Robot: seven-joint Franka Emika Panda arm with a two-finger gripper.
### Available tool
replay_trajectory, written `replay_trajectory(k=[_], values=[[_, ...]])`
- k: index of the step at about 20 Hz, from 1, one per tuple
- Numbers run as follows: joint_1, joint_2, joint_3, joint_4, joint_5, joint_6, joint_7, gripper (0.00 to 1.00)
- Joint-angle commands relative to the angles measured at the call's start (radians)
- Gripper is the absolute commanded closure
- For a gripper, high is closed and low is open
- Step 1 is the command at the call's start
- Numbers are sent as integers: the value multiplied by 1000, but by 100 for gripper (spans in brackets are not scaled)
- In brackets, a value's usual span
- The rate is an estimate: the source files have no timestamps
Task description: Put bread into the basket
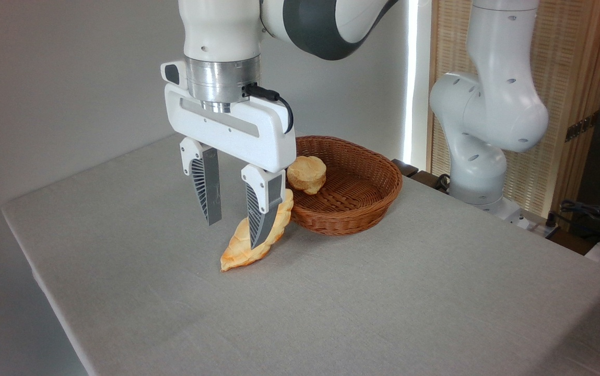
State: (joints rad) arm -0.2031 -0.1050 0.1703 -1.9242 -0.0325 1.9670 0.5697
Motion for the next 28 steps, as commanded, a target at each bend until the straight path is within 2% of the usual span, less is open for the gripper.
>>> replay_trajectory(k=[1, 5, 7, 9, 12, 13, 15, 18, 21, 28], values=[[7, 7, -5, 11, -10, 15, 12, 0], [1, 21, -9, 11, -12, 15, 12, 0], [-30, 39, -14, 10, -15, 12, 10, 0], [-53, 60, -14, 5, -41, 3, 12, 0], [-90, 80, -14, 1, -69, -43, 12, 0], [-93, 82, -14, 1, -70, -62, 12, 0], [-133, 97, -14, -2, -78, -100, 10, 0], [-153, 114, -15, -7, -83, -193, 12, 0], [-183, 131, -15, -10, -84, -226, 10, 0], [-200, 163, -17, -22, -83, -240, 13, 0]])
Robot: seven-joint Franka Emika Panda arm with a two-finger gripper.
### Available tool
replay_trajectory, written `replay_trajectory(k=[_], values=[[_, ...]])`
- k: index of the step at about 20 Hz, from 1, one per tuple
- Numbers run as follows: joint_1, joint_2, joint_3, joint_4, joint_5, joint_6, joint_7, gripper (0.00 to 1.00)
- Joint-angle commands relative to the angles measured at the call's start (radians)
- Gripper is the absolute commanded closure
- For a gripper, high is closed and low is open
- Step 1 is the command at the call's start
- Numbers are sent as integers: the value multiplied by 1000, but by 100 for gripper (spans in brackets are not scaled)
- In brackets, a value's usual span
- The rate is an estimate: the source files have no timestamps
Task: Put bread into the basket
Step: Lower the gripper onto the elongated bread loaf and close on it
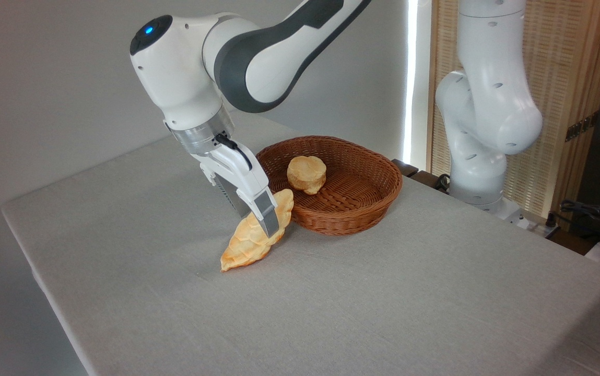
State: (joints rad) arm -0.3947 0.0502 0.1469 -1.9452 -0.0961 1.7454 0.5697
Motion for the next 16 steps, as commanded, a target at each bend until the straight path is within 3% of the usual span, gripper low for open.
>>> replay_trajectory(k=[1, 6, 7, 9, 10, 12, 16], values=[[-9, 11, 6, 0, -17, -17, 13, 0], [-9, 37, 6, -1, -4, -15, 30, 0], [-7, 36, 8, 0, -4, -18, 57, 10], [-3, 33, 13, 3, -4, -18, 72, 55], [-3, 31, 14, 3, -4, -18, 75, 67], [-1, 28, 16, 3, -4, -18, 75, 73], [-1, 28, 16, 3, -4, -18, 75, 73]])
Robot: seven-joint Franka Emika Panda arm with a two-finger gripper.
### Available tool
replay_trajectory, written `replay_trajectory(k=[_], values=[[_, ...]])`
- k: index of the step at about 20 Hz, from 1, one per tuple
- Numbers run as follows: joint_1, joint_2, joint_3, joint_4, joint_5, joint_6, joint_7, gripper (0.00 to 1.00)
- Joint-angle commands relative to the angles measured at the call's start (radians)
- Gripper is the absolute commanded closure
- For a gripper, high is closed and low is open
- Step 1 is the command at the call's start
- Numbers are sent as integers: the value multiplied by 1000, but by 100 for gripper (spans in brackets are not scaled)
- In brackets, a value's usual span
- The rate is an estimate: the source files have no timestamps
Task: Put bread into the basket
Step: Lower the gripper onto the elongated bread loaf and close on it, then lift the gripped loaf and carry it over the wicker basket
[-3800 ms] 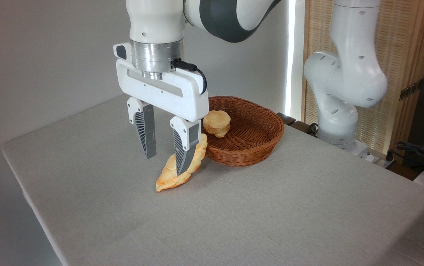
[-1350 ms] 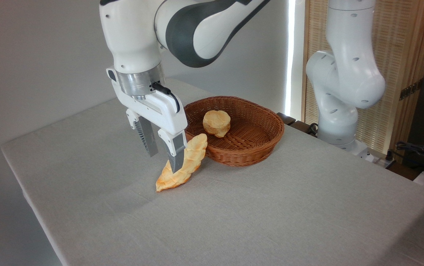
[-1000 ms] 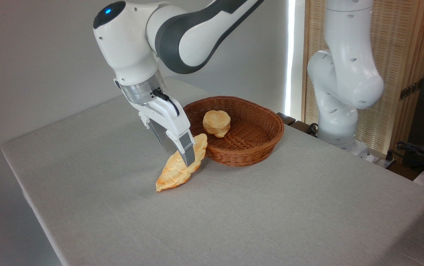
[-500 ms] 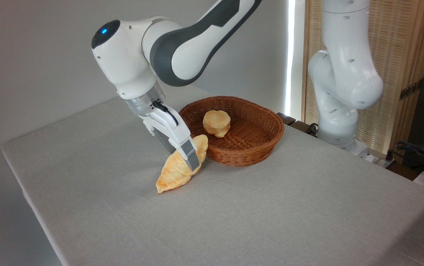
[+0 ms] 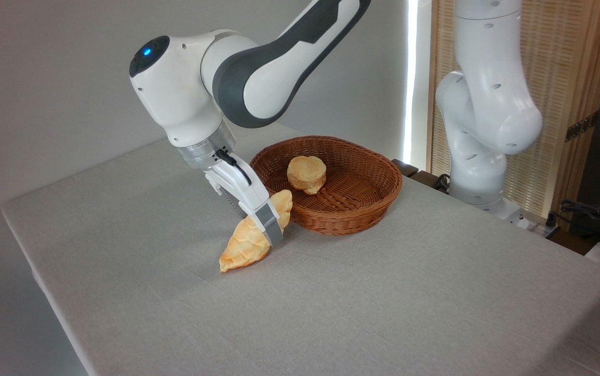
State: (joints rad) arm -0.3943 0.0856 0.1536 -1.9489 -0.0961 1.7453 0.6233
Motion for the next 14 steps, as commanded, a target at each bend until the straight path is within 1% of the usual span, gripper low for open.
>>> replay_trajectory(k=[1, 8, 10, 12, 14], values=[[0, -9, 9, 7, -4, -18, 21, 73], [0, -20, 11, 24, -5, -18, 19, 73], [2, -43, 14, 39, -13, -20, 21, 71], [0, -89, 14, 48, -14, -21, 18, 71], [-1, -122, 11, 48, -14, -49, 13, 71]])
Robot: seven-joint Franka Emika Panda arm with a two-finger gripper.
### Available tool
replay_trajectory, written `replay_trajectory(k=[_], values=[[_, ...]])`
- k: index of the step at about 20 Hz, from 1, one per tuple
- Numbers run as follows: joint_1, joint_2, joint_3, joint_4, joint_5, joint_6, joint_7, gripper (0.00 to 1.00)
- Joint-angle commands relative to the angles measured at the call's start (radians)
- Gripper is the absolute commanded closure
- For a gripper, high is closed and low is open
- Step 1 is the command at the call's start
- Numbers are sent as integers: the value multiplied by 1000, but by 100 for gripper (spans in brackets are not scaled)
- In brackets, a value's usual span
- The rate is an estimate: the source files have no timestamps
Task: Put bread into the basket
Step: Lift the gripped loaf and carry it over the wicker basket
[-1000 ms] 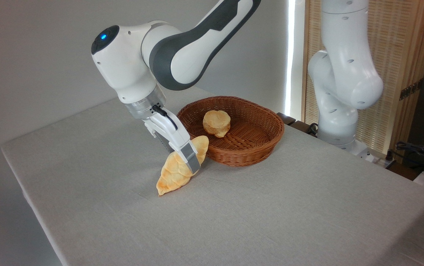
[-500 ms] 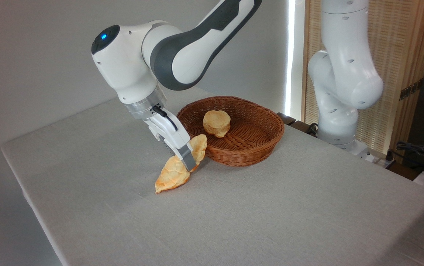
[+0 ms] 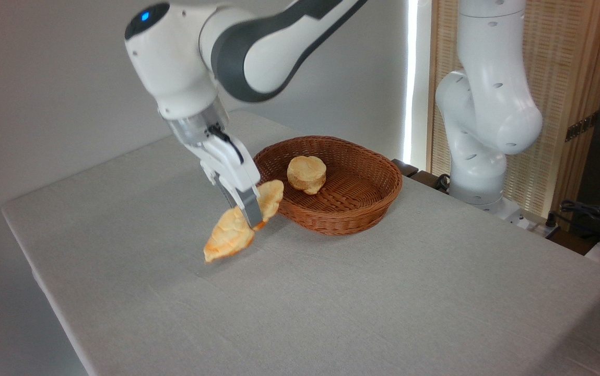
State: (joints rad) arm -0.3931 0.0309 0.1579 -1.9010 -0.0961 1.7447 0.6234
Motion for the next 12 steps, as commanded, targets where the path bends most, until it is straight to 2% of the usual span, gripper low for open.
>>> replay_trajectory(k=[1, 5, 8, 12], values=[[-3, -86, 6, 0, -14, -66, 12, 71], [-4, -147, 5, -1, -19, -187, 12, 71], [-6, -175, 6, -6, -19, -305, 10, 67], [-7, -200, 6, -36, -19, -407, 13, 62]])
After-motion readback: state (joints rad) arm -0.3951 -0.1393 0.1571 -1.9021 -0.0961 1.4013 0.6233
